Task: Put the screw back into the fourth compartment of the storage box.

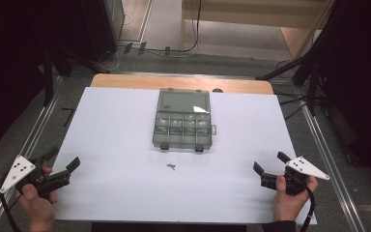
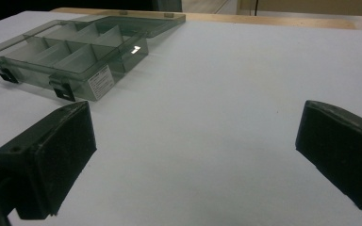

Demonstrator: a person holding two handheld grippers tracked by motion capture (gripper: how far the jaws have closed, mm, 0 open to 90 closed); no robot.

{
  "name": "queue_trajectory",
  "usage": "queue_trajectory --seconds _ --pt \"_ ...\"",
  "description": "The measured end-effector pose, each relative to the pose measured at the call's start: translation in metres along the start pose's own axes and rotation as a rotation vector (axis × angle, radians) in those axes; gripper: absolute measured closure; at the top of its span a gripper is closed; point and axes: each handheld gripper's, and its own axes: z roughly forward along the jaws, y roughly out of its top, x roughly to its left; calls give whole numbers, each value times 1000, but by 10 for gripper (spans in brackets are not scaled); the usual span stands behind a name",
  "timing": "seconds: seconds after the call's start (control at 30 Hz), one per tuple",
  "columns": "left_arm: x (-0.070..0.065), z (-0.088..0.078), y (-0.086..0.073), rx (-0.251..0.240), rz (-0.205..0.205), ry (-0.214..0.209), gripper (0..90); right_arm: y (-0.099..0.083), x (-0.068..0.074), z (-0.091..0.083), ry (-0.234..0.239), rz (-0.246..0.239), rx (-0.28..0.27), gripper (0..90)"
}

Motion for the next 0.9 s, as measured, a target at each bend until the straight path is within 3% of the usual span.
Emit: queue_trajectory --seconds 0.4,0.73,0.9 --pt "1 1 -1 3 -14 -1 137 4 8 6 6 -11 19 2" --pt "1 2 -1 -1 -20 -8 137 19 24 12 51 -30 27 5" --pt "-1 2 -1 4 -11 -10 137 30 36 20 82 -65 45 7"
